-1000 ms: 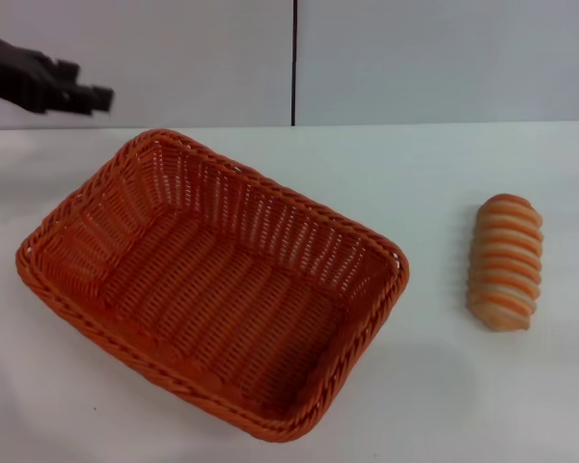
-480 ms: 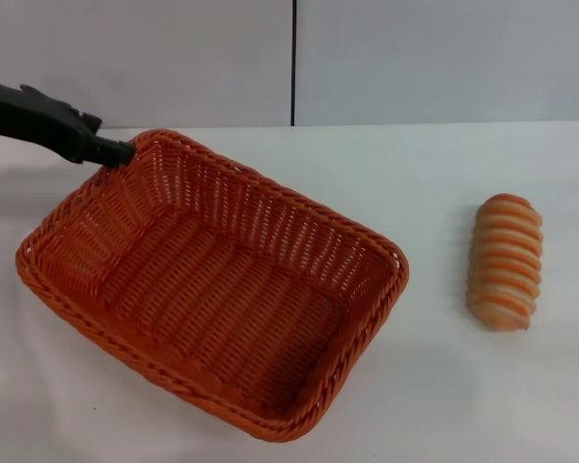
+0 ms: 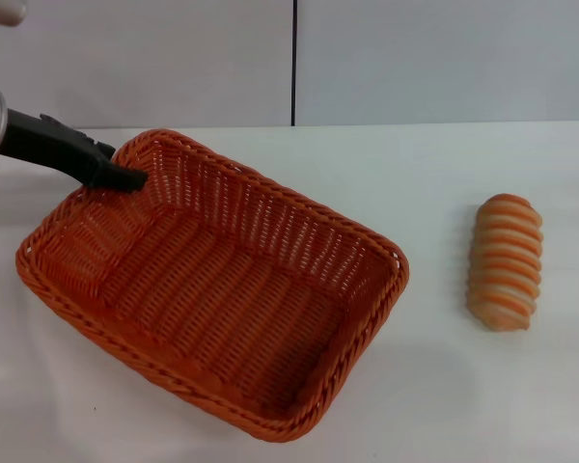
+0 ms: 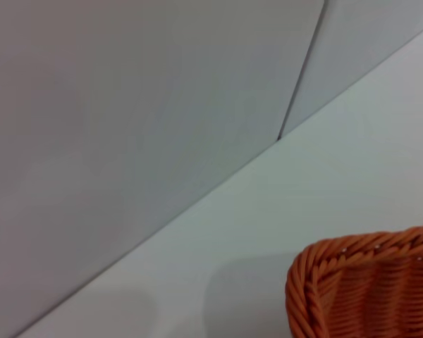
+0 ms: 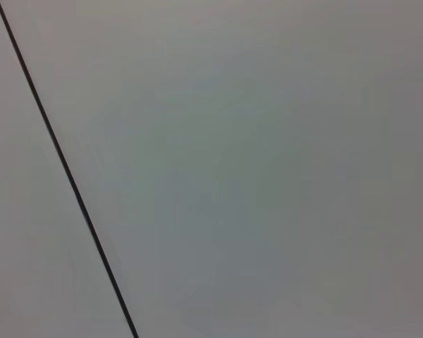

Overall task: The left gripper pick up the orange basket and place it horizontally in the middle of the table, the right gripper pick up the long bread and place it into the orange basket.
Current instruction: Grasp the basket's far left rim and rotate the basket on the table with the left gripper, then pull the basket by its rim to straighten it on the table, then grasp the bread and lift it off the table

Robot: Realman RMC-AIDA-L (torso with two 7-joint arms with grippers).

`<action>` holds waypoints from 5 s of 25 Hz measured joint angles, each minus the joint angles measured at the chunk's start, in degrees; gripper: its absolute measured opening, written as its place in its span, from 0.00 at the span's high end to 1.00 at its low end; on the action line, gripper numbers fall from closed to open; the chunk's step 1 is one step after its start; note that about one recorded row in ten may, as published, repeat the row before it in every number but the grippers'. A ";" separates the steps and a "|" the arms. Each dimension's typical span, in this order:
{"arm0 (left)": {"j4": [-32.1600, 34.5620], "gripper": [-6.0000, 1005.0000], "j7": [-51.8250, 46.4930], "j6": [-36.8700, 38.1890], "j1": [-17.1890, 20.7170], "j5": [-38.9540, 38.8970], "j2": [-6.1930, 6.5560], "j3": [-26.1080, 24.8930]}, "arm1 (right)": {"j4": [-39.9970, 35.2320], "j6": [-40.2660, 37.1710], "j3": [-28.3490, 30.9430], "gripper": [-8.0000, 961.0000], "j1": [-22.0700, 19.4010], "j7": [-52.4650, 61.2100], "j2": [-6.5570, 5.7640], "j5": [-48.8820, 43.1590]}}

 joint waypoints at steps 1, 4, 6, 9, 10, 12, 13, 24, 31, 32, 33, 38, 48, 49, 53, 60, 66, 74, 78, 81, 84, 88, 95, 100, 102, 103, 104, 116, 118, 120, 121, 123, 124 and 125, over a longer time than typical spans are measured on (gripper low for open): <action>0.00 0.38 0.00 0.00 0.00 0.00 0.00 0.00 | 0.00 0.21 -0.07 0.34 0.05 -0.03 0.00 0.00; -1.10 0.38 0.00 -0.79 -0.01 0.06 0.00 0.44 | 0.05 0.59 -0.13 0.34 0.20 -0.29 -0.04 0.00; -3.22 0.38 -0.57 -3.14 -0.01 0.32 -0.06 1.20 | 0.06 0.95 -0.13 0.34 0.27 -0.47 -0.05 0.00; -3.22 0.38 -0.57 -3.14 -0.01 0.32 -0.06 1.20 | 0.06 1.34 -0.13 0.34 0.35 -0.47 -0.07 0.00; -3.22 0.38 -0.80 -3.47 0.18 0.14 -0.16 0.93 | 0.06 1.51 -0.13 0.34 0.38 -0.47 -0.07 0.00; -3.10 0.38 -1.27 -3.55 0.36 -0.07 -0.21 0.82 | 0.07 1.88 -0.13 0.34 0.38 -0.47 -0.11 0.00; -3.10 0.38 -1.27 -3.55 0.36 -0.07 -0.21 0.82 | 0.07 1.88 -0.13 0.34 0.38 -0.47 -0.11 0.00; -2.82 0.81 -4.56 -3.23 0.79 -1.43 -0.28 0.53 | 0.06 2.46 -0.09 0.34 0.35 -0.46 -0.28 0.00; -1.81 0.81 -5.72 -2.46 3.45 -10.76 0.11 -0.23 | 0.04 3.36 -0.13 0.34 0.48 -0.46 -0.36 0.00; -1.76 0.81 -5.68 -2.18 3.85 -12.17 0.16 -0.62 | 0.02 3.37 -0.13 0.34 0.57 -0.46 -0.42 0.00; -1.76 0.81 -5.68 -2.18 3.85 -12.17 0.16 -0.62 | 0.00 3.37 -0.13 0.34 0.69 -0.46 -0.50 0.00; -1.73 0.82 -6.21 -0.94 4.98 -15.38 -0.03 -5.30 | -0.04 3.39 -0.33 0.34 1.14 -0.36 -0.66 0.01; -1.73 0.81 -10.95 -0.31 12.45 -27.43 -0.32 -12.82 | 0.66 3.39 -0.39 0.34 1.26 -0.38 -0.36 0.01; -1.74 0.81 -11.25 -0.36 12.86 -28.02 -0.34 -12.74 | 0.80 3.39 -0.39 0.34 1.26 -0.38 -0.35 0.00; -2.08 0.81 -12.32 -1.02 15.19 -30.18 -0.75 -12.34 | 1.05 3.52 -0.39 0.34 1.26 -0.40 -0.33 0.01; -5.65 0.81 -11.53 -6.75 20.77 -39.01 -1.08 -7.68 | 1.33 4.65 -0.40 0.34 1.45 -0.43 -0.34 0.01; -7.74 0.80 -9.60 -10.94 23.85 -44.16 -1.02 -1.58 | 1.32 4.97 -0.39 0.34 1.55 -0.46 -0.40 0.01; -9.70 0.80 -6.38 -11.38 25.58 -46.71 -1.05 -1.09 | 1.29 4.97 -1.58 0.34 1.67 -0.45 -0.59 0.01; -11.22 0.80 -5.56 -11.45 25.63 -47.70 -0.88 -1.09 | 1.29 5.02 -2.95 0.34 1.69 -0.45 -0.71 0.01; -11.91 0.79 -5.02 -11.16 25.43 -48.26 -0.69 -1.01 | 1.29 5.09 -3.08 0.34 1.70 -0.44 -0.77 0.01; -12.17 0.77 -4.20 -10.71 25.24 -48.26 -0.56 -1.13 | 1.29 5.29 -3.10 0.34 1.70 -0.34 -0.82 0.01; -12.03 0.66 -3.38 -10.23 25.21 -48.29 -0.44 -2.14 | 1.29 5.69 -3.13 0.34 1.51 -0.15 -0.82 0.01; -12.38 0.38 3.82 -6.72 24.20 -49.64 -0.20 -11.37 | -2.76 5.17 -8.24 0.34 0.81 10.35 -2.51 -6.51; -15.83 0.23 14.41 -2.68 23.91 -57.24 -0.25 -15.83 | -14.17 -0.21 -11.17 0.34 1.42 33.01 -6.59 -24.60; -21.29 0.23 26.45 1.92 24.09 -66.63 -0.23 -16.95 | -26.91 -11.90 -10.89 0.34 4.25 50.75 -9.25 -39.25; -23.79 0.23 30.34 3.64 23.95 -68.75 -0.33 -17.03 | -30.44 -15.57 -10.71 0.34 5.39 54.78 -9.80 -42.82; -23.79 0.23 30.34 3.64 23.95 -68.75 -0.33 -17.03 | -33.13 -18.40 -10.63 0.34 6.44 57.58 -10.24 -45.40; -32.17 0.23 42.33 13.39 22.30 -71.45 -0.42 -16.97 | -39.97 -33.07 -23.64 0.37 24.64 70.72 -11.97 -78.61; -32.17 0.23 42.33 13.39 22.30 -71.45 -0.42 -16.97 | -39.64 -30.32 -26.64 0.37 26.01 71.24 -9.83 -82.86; -32.42 0.23 42.63 13.92 22.31 -71.39 -0.50 -16.71 | -38.87 -27.56 -28.70 0.38 26.92 71.74 -8.15 -85.84; -32.71 0.23 42.97 14.38 22.46 -71.36 -0.51 -16.67 | -38.87 -27.56 -28.70 0.38 26.92 71.74 -8.15 -85.84; -32.95 0.23 43.10 14.55 22.53 -71.37 -0.51 -16.68 | -35.63 -23.34 -32.15 0.38 28.22 72.05 -6.33 -88.18; -32.95 0.23 43.10 14.55 22.53 -71.37 -0.51 -16.68 | -35.63 -23.34 -32.15 0.39 28.22 72.05 -6.33 -88.18; -32.95 0.23 43.10 14.55 22.53 -71.37 -0.51 -16.68 | -34.54 -22.27 -33.03 0.39 28.50 72.07 -6.12 -88.31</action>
